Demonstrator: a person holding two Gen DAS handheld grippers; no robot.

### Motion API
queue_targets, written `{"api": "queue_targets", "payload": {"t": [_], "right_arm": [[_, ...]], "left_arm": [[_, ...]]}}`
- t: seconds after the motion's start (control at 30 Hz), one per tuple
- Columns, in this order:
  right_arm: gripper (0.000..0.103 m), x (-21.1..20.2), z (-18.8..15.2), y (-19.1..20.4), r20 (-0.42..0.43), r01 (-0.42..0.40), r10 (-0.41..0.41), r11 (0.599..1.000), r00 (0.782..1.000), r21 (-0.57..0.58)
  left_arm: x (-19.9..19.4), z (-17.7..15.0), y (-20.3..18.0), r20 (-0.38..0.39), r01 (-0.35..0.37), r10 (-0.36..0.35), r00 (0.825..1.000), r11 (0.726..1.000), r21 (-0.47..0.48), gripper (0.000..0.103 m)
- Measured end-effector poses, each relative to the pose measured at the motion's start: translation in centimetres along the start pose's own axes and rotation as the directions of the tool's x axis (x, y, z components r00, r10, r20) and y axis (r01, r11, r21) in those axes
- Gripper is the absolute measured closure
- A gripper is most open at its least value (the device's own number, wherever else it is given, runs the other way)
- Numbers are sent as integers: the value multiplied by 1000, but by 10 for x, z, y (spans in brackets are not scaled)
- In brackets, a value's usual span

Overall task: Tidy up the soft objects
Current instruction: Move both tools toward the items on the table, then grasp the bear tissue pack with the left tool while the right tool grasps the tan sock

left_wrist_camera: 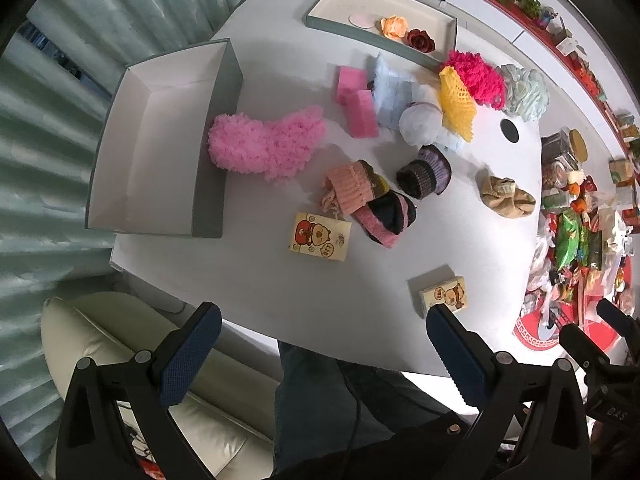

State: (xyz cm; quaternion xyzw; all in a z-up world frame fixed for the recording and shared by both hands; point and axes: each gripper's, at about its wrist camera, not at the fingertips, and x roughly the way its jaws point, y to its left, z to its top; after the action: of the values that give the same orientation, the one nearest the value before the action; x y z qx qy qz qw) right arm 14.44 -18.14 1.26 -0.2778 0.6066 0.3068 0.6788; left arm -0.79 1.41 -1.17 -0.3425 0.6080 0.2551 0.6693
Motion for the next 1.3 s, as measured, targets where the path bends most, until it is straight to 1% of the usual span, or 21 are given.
{"api": "queue_targets", "payload": {"t": [0.07,0.17,0.2,0.27,0.37,0.5,0.63,0.77,0.8,0.97,1.03,1.13,1.23,1.3], "right_arm": [[0,3,-2,-2,-13,-5,5,1000,1000,5],[0,9,-4,-4,-29,-3,4,1000,1000,14],[0,12,-5,-5,-20,1,-1,1000,1000,15],[0,17,-6,-7,-38,-2,3,1000,999,20],[0,23,-9,-9,-51,18,-16,999,999,27],[0,31,-12,-11,-62,19,-17,999,998,29],[0,45,-13,-15,-88,6,-2,999,996,40],[0,57,-15,-18,-93,14,-10,999,996,49],[0,61,-15,-19,-97,18,-13,998,995,52],[0,79,-16,-27,-115,18,-9,996,993,83],[0,86,-16,-31,-113,24,-13,995,993,96],[0,97,-14,-37,-104,15,-2,992,995,122],[0,111,-7,-46,-87,13,0,989,996,150],[0,119,0,-51,-80,15,-2,986,997,164]], "left_arm": [[3,0,0,4,-12,12,1000,1000,1,0],[9,-1,1,-16,-25,25,1000,1000,1,0],[10,-1,2,-13,-26,26,1000,1000,2,0],[14,-1,3,-34,-35,35,999,999,1,0],[20,0,6,-45,-39,39,998,999,-4,0],[32,5,10,-37,-40,40,999,999,-13,0],[59,12,6,-45,-63,64,997,998,6,0],[91,15,0,-73,-58,60,996,998,37,0],[96,13,-2,-93,-63,66,993,997,37,0],[133,14,-2,-131,-73,74,989,997,7,0],[145,16,-2,-124,-80,80,989,997,1,0],[157,21,-4,-112,-109,110,988,994,14,0],[172,27,-6,-91,-137,140,986,990,40,0],[180,30,-7,-84,-142,145,986,989,44,0]]}}
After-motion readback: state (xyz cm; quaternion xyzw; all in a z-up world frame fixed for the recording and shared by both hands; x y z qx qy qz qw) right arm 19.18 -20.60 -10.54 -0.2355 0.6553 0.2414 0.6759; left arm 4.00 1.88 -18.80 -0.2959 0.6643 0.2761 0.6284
